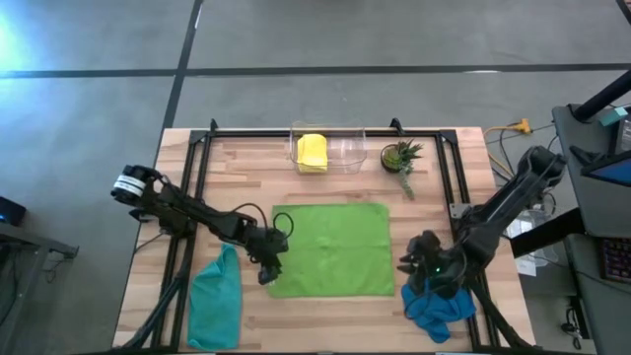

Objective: Fold microfiber towels
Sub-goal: Fold the green microfiber towel

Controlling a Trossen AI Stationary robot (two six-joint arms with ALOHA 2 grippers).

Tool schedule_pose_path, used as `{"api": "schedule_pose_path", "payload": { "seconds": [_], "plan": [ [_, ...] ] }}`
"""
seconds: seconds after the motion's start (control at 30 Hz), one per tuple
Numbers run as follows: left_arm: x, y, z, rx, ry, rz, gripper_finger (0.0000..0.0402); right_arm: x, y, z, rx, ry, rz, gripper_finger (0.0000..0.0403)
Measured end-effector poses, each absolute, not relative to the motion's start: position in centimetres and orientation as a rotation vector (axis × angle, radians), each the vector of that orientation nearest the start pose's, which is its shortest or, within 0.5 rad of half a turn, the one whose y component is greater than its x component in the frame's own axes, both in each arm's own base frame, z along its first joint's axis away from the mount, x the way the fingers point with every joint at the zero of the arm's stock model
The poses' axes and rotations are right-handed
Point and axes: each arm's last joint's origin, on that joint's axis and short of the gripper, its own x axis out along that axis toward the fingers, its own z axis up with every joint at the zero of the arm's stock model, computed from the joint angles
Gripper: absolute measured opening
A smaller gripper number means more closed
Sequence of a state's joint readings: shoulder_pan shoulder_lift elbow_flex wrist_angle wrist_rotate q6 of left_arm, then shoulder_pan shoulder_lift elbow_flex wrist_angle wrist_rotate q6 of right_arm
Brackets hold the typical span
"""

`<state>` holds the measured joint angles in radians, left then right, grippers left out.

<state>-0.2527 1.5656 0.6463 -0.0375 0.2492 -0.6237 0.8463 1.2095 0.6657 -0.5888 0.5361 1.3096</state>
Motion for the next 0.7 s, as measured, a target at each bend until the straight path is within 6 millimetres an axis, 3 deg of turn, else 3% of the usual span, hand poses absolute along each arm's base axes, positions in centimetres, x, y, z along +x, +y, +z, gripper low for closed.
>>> {"api": "schedule_pose_path", "payload": {
  "seconds": [0.17, 0.3, 0.47, 0.7],
  "plan": [
    [26.1, -7.4, 15.4, -0.569, 1.003, -0.166, 0.0109, 15.7, 15.1, 18.2, 0.331, 0.894, -0.266, 0.0122],
    [25.7, -7.3, 17.4, -0.572, 0.927, -0.186, 0.0109, 17.4, 15.5, 19.4, 0.110, 0.870, -0.185, 0.0114],
    [24.5, -7.1, 19.9, -0.579, 0.837, -0.249, 0.0109, 19.7, 15.1, 21.4, 0.063, 0.850, -0.175, 0.0106],
    [21.4, -8.4, 21.4, -0.570, 0.987, -0.457, 0.0109, 20.3, 14.8, 22.8, -0.008, 0.943, -0.035, 0.0109]
  ]
}}
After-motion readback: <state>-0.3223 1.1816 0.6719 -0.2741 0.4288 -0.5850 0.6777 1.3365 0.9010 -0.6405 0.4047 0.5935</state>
